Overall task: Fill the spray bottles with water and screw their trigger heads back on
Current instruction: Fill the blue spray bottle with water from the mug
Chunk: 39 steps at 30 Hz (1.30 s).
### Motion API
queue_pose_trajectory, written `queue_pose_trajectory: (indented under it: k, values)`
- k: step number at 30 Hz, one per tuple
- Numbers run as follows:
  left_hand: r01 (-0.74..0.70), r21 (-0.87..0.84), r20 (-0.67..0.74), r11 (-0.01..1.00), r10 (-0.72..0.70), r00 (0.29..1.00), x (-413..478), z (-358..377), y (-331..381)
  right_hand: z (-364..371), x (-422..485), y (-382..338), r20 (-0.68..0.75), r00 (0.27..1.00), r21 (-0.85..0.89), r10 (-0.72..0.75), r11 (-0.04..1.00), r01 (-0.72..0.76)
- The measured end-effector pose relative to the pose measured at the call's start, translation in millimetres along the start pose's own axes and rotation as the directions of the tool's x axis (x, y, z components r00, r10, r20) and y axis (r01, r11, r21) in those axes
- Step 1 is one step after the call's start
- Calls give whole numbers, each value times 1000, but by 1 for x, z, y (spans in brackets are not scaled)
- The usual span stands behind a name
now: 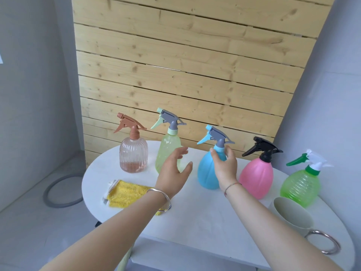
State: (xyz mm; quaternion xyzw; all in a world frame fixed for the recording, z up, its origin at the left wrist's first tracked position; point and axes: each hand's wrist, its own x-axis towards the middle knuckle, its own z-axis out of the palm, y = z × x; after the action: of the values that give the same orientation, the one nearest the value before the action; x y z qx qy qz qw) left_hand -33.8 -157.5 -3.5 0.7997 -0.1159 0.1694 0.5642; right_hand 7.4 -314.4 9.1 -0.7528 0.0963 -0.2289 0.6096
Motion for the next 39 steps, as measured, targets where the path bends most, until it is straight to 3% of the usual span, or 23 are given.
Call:
queue_pose_trajectory:
  k: [4,8,13,17,20,23,25,28,30,31,35,37,39]
  values:
    - [97,22,97,995,-98,990,-2,17,9,-13,1,-2,46,996,31,-82,996,80]
    - [89,66,193,994,-100,976,-16,22,29,-36,-25,-34,94,984,116,-153,983,142]
    - [82,-66,158,994,-71,985,-40,13,68,-72,-62,-87,245,962,294,-123,955,47]
    - [174,-244,225,954,-119,967,-59,-4,95,-93,-83,-118,308,946,305,-95,952,-3]
    - [287,-363,420,887,-119,900,-73,-23,121,-111,-94,-141,424,903,281,-62,957,-67]
    - [468,-457,664,756,-60,745,-91,-46,149,-133,-107,-164,618,785,361,-32,899,-247]
    - [521,-467,722,714,-32,691,-101,-58,167,-141,-120,-176,621,782,411,-51,871,-270]
    - [334,-374,585,865,-59,809,-113,-70,199,-145,-146,-193,514,854,473,-82,857,-203]
    - [259,-356,462,898,-72,884,-119,-74,215,-146,-159,-205,467,879,487,-94,857,-167]
    - [270,-370,450,889,-82,889,-125,-78,224,-151,-168,-213,465,880,492,-101,855,-162]
    - [485,-512,583,709,-128,802,-148,-94,250,-163,-193,-236,512,849,533,-133,824,-192]
    - [433,-473,531,768,-144,835,-160,-97,263,-166,-205,-244,456,879,543,-143,827,-146]
    - [285,-379,409,881,-117,905,-170,-100,276,-168,-219,-251,386,911,547,-143,831,-101]
